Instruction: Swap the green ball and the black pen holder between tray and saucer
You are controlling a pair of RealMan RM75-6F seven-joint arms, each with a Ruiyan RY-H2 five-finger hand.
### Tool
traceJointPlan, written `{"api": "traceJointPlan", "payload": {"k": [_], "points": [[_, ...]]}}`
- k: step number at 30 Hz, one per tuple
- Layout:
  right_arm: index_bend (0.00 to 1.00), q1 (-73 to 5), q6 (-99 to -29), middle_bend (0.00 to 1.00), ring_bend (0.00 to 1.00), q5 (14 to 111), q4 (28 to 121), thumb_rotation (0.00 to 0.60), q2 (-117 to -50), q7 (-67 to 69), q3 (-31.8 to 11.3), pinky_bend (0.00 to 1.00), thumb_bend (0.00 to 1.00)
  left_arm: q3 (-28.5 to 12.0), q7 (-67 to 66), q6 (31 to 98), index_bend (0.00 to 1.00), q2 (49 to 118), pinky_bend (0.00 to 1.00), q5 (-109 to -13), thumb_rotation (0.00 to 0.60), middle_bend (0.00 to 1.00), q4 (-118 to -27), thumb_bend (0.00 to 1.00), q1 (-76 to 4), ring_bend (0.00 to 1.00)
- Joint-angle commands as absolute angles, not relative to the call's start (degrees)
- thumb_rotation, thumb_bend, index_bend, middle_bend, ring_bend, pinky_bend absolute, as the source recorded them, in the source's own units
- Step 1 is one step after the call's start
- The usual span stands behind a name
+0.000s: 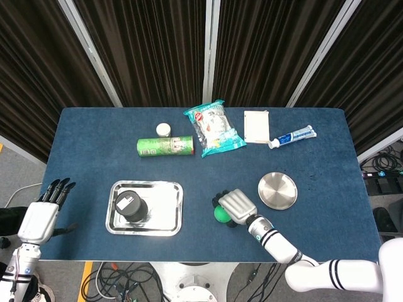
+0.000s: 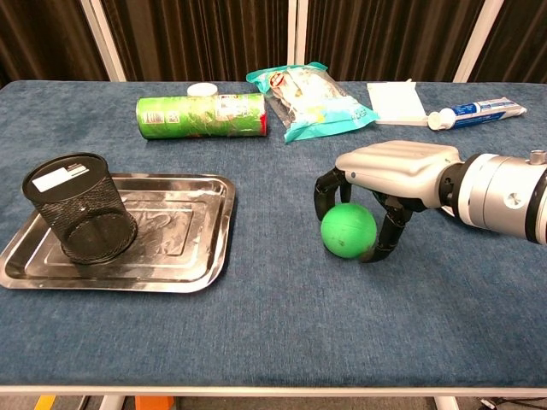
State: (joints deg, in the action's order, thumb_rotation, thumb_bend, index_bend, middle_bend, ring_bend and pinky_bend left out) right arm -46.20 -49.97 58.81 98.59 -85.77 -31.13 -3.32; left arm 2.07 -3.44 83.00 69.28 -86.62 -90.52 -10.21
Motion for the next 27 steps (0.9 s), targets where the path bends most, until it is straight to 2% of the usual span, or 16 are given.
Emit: {"api": "traceJointPlan", "payload": {"k": [1,9,16,21,27], "points": [[0.45,-46.1,-50.7,0.38,0.35,59.1,98.6,0.600,-86.0,-31.1,-3.2,0.67,0.10,2.0,-3.3,82.9,0.09,69.3,0.30,-86.7,0.600,0.03,-90.4,0.07,-10.1,0.01],[0.53,-44.7,-53.6,0.45,0.42,61.5,100.2,0.600,-84.0,-29.0,-3.5,0.70,0.13,1.4,-2.6,83.1,0.09,69.1,0.30,-87.1,0.600,0.03,-90.3,0.07,-9.8,0.01],[0.55,-38.7,-62.3,0.45,0.43,64.1,104.2,0.600,-74.5,-24.8,-3.7,0.71,0.13,0.9,-2.3,82.5,0.09,69.0,0.30,-87.4,0.600,0.03,-90.4,0.07,-9.9,0.01],[0.55,-33.8,-65.4,0.45,0.43,63.0,102.3,0.600,-69.6,-19.5,-2.8,0.71,0.13,0.7,-2.5,82.7,0.09,69.0,0.30,-87.8,0.600,0.03,-90.7,0.07,-9.8,0.01],[0.55,-30.5,-63.8,0.45,0.43,63.2,96.9,0.600,-69.5,-13.9,-1.2,0.71,0.13,0.2,-2.8,83.0,0.09,69.2,0.29,-88.2,0.600,0.03,-90.9,0.07,-9.9,0.01]]}}
